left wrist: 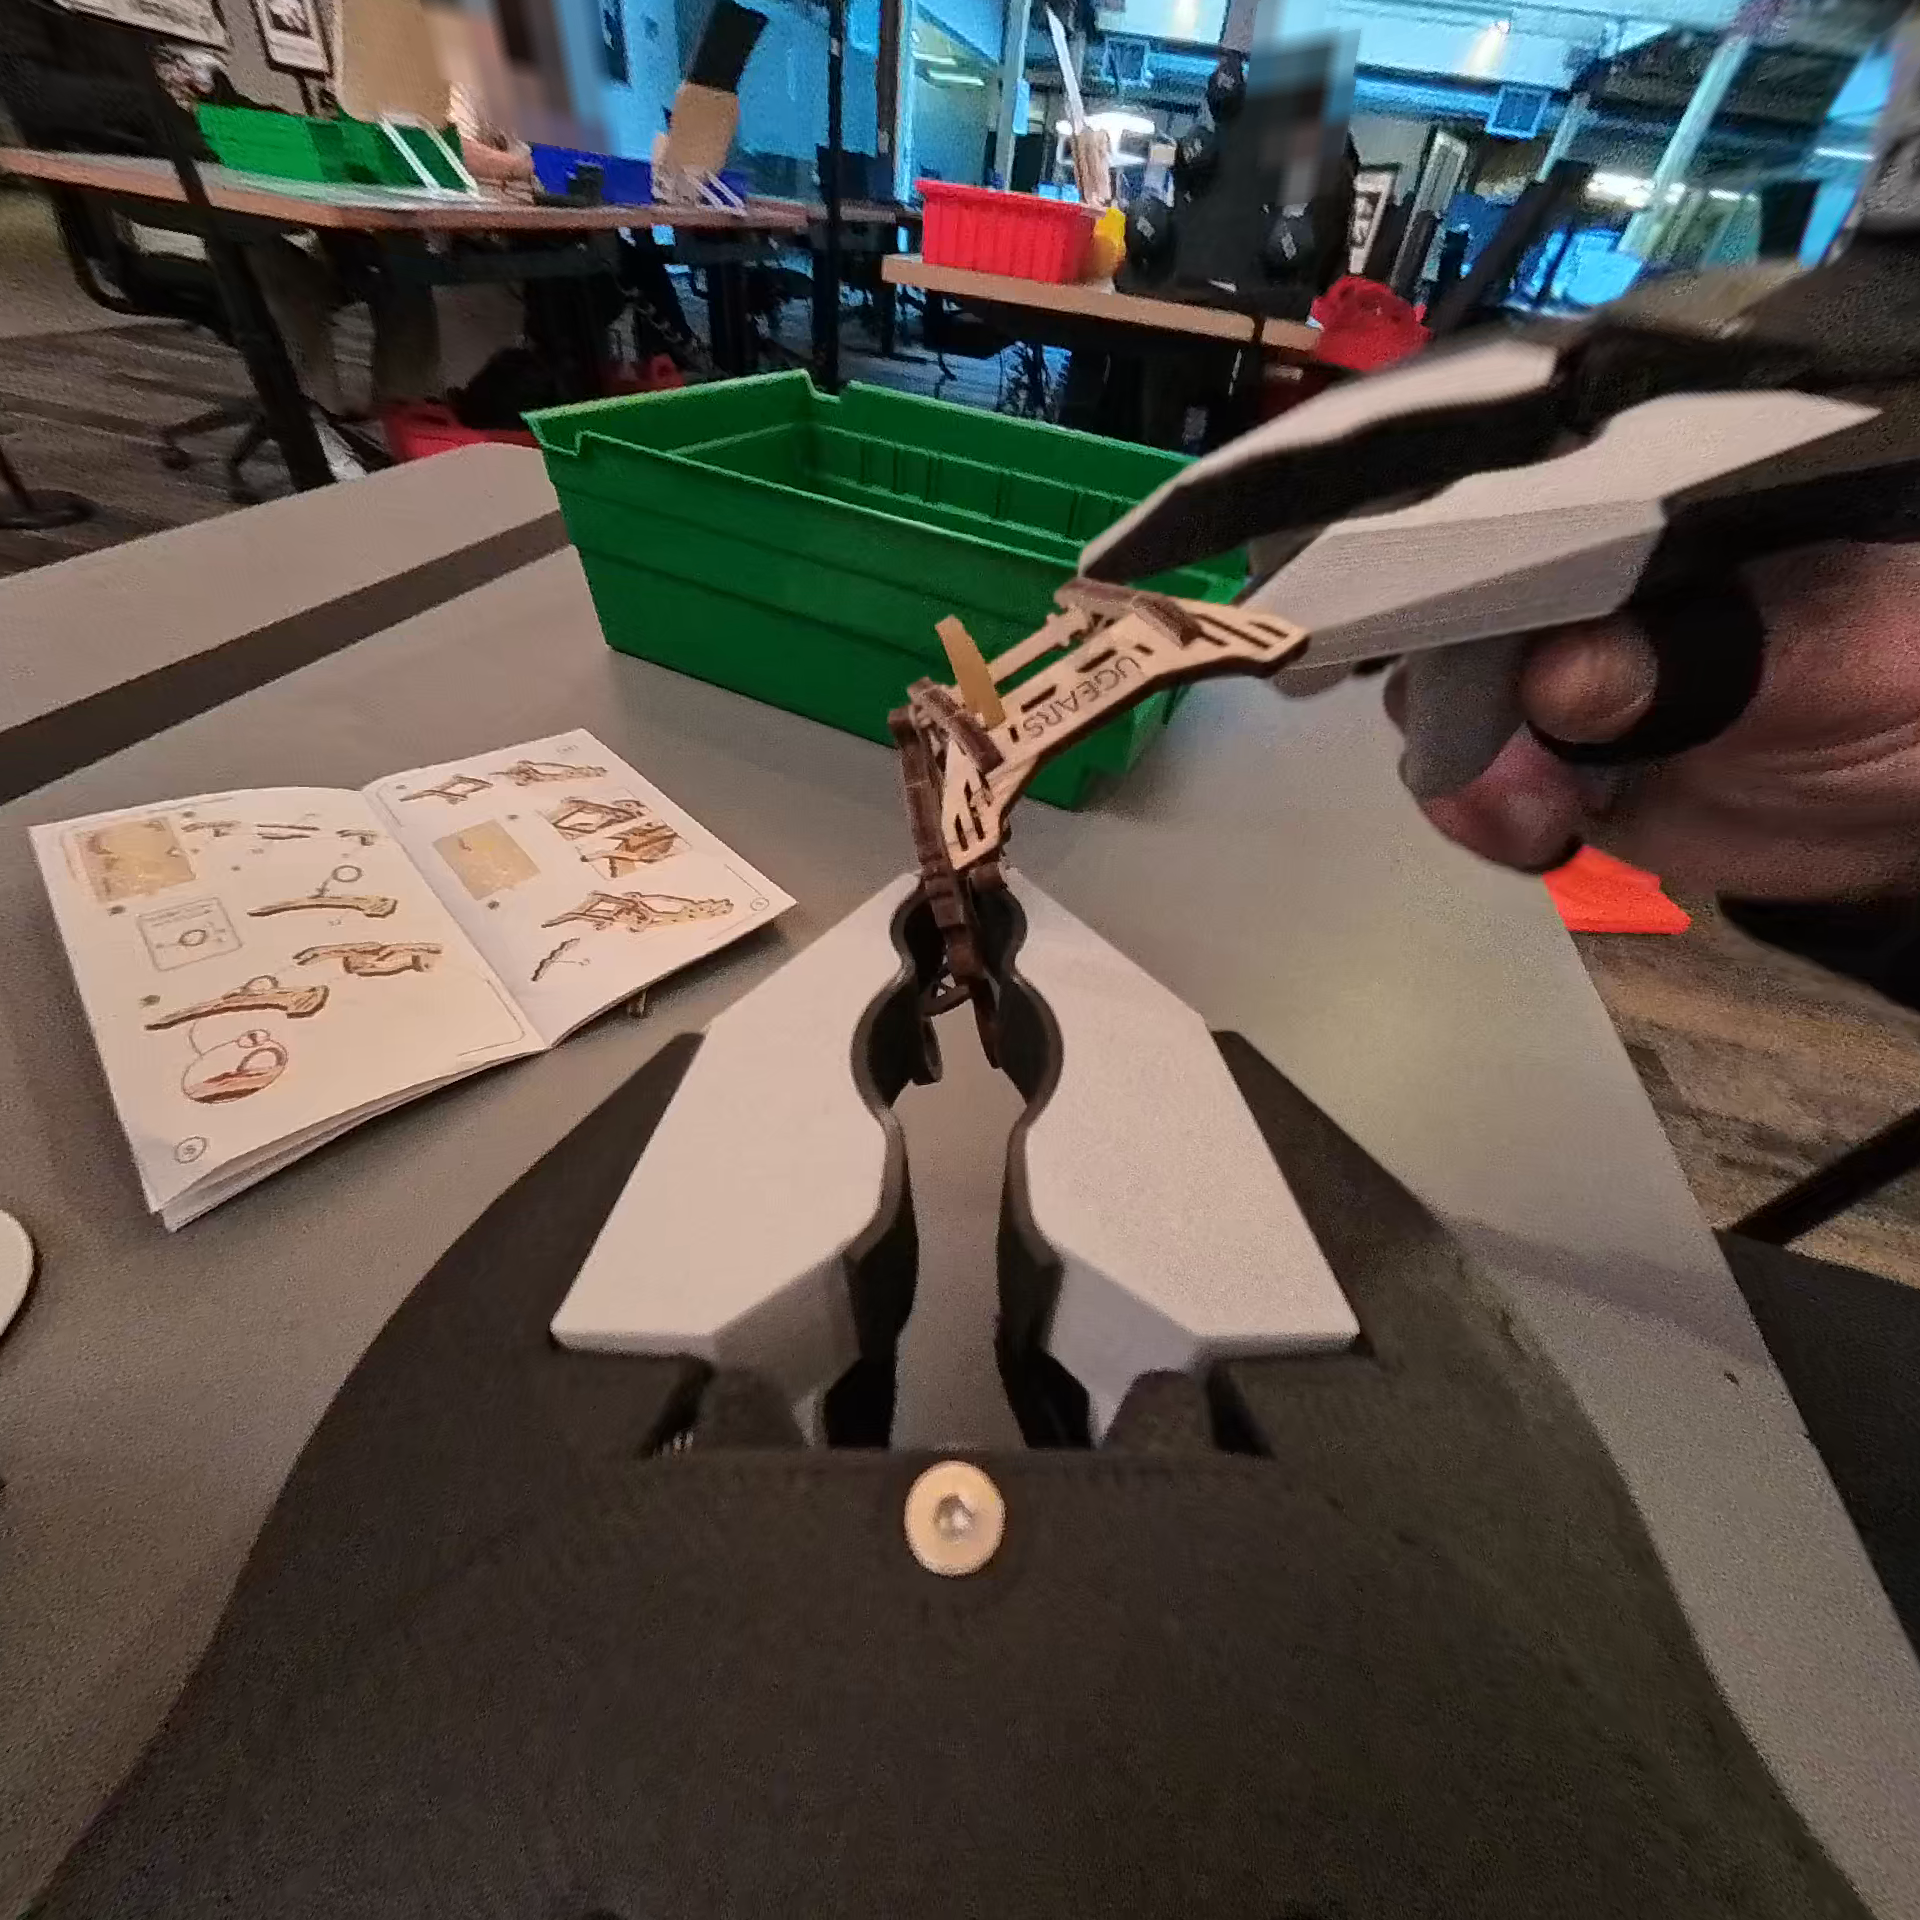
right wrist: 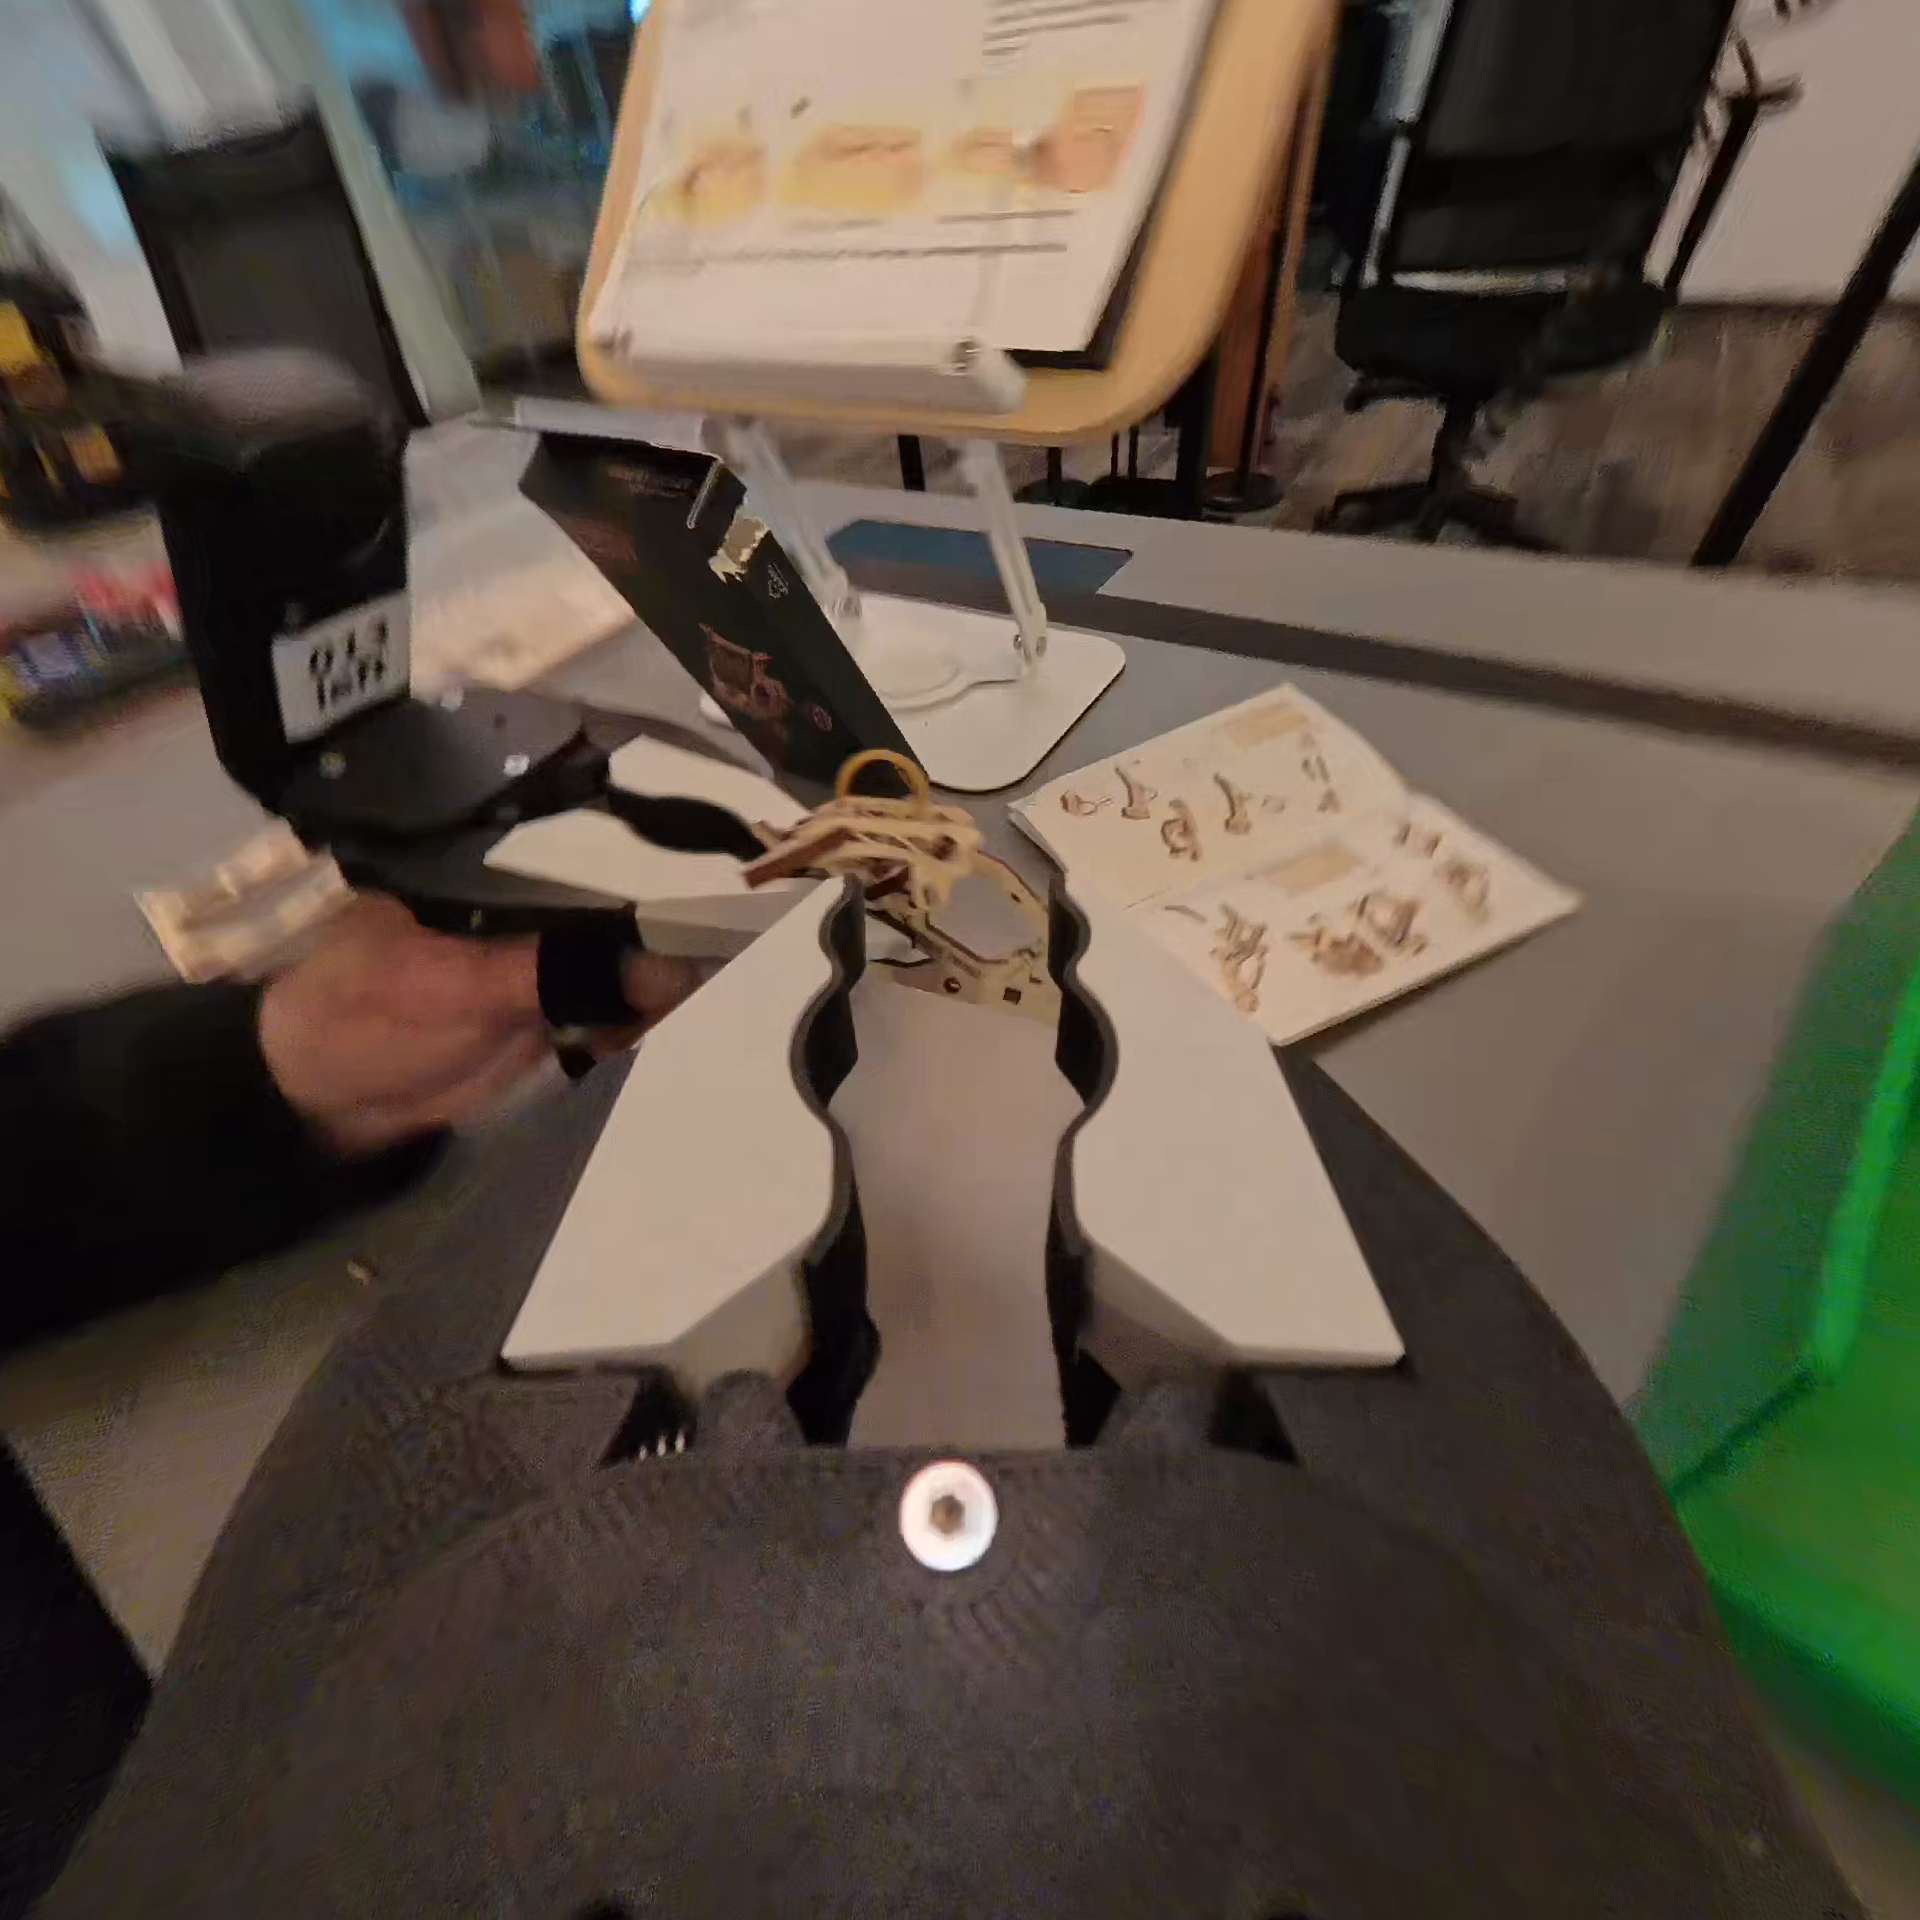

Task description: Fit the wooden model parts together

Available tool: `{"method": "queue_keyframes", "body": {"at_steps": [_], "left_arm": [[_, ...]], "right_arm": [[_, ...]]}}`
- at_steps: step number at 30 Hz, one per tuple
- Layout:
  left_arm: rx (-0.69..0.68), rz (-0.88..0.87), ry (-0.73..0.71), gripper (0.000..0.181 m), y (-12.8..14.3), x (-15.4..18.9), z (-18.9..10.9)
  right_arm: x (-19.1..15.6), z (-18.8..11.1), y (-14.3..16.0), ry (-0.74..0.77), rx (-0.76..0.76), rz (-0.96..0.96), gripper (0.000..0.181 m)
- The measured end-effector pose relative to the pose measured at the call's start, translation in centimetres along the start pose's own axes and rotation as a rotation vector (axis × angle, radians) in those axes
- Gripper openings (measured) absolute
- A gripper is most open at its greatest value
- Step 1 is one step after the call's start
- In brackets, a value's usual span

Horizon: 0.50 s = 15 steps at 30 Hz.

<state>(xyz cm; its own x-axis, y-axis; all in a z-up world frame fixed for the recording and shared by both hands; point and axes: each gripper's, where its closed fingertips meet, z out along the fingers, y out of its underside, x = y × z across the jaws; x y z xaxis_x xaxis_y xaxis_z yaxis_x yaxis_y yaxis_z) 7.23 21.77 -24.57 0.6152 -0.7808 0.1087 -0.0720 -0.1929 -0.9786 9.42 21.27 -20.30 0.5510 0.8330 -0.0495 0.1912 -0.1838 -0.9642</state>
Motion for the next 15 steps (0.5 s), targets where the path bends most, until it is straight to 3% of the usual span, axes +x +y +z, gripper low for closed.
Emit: {"method": "queue_keyframes", "body": {"at_steps": [6, 9, 15], "left_arm": [[-0.058, 0.028, 0.082, 0.004, 1.1, 0.4, 0.1], [-0.061, 0.080, 0.115, 0.004, 1.2, 0.8, 0.0], [-0.068, 0.164, 0.142, 0.005, 1.5, 2.0, 0.2]], "right_arm": [[-0.7, 0.5, 2.0, 0.086, -0.254, -0.678, 0.038], [-0.8, 0.9, 2.3, 0.096, -0.271, -0.788, 0.040], [-0.5, 1.1, 2.9, 0.119, -0.287, -0.883, 0.018]]}}
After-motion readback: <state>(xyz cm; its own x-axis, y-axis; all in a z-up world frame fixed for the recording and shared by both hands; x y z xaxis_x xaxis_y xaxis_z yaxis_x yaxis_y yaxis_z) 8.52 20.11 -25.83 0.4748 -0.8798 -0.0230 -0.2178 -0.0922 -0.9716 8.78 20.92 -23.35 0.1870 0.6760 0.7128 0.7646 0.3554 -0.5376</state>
